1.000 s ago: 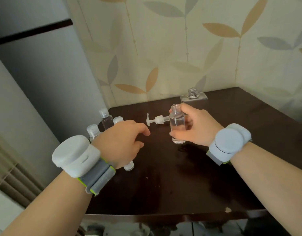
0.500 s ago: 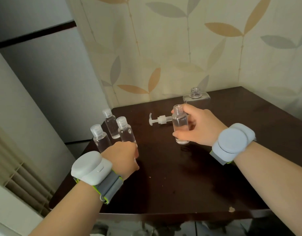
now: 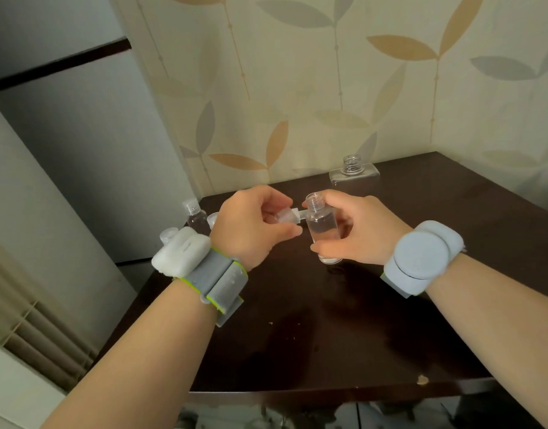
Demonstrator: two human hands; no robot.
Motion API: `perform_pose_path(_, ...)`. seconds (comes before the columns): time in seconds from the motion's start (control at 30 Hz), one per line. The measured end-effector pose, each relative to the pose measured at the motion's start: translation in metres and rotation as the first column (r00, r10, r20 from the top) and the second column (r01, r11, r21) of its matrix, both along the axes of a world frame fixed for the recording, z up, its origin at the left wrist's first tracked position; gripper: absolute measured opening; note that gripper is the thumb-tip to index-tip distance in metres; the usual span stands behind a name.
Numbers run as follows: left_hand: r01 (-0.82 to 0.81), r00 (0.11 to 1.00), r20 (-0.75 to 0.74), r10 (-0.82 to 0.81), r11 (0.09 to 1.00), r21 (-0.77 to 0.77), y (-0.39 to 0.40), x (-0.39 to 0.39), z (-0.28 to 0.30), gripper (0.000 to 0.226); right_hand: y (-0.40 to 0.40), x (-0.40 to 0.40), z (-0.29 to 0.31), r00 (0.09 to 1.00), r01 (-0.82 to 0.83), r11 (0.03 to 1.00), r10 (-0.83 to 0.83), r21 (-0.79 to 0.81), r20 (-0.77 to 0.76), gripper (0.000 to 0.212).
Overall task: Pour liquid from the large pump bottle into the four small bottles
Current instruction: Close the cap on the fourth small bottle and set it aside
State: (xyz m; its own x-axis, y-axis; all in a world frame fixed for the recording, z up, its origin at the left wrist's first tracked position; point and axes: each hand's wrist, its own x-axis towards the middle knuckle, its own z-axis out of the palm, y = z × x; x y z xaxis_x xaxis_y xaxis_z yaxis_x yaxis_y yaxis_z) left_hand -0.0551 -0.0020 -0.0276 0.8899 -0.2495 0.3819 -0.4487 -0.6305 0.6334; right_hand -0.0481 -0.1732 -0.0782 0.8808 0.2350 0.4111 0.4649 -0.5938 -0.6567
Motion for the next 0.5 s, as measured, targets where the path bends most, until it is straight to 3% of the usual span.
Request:
perform_pose_path(0.23, 0.089, 0.995, 0.040, -0.090, 0.996, 0.017, -0.006, 0.004, 0.001, 0.020, 0.002, -0.002, 0.002, 1.000, -0.029, 1.000, 0.029, -0.006, -0.003, 0.044)
perform_pose_path(0.4, 0.114, 0.993, -0.009, -0.117, 0.978, -0.175, -0.012, 0.002, 0.006, 0.018, 0.000, -0.002, 0.003, 1.000, -0.030, 0.999, 0.030, -0.018, 0.003, 0.044)
perform_pose_path(0.5, 0.130, 0.991, 0.042, -0.125, 0.976, -0.174, -0.012, 0.005, 0.007, 0.018, 0.002, -0.003, 0.004, 1.000, -0.031, 0.999, 0.031, -0.019, 0.000, 0.039)
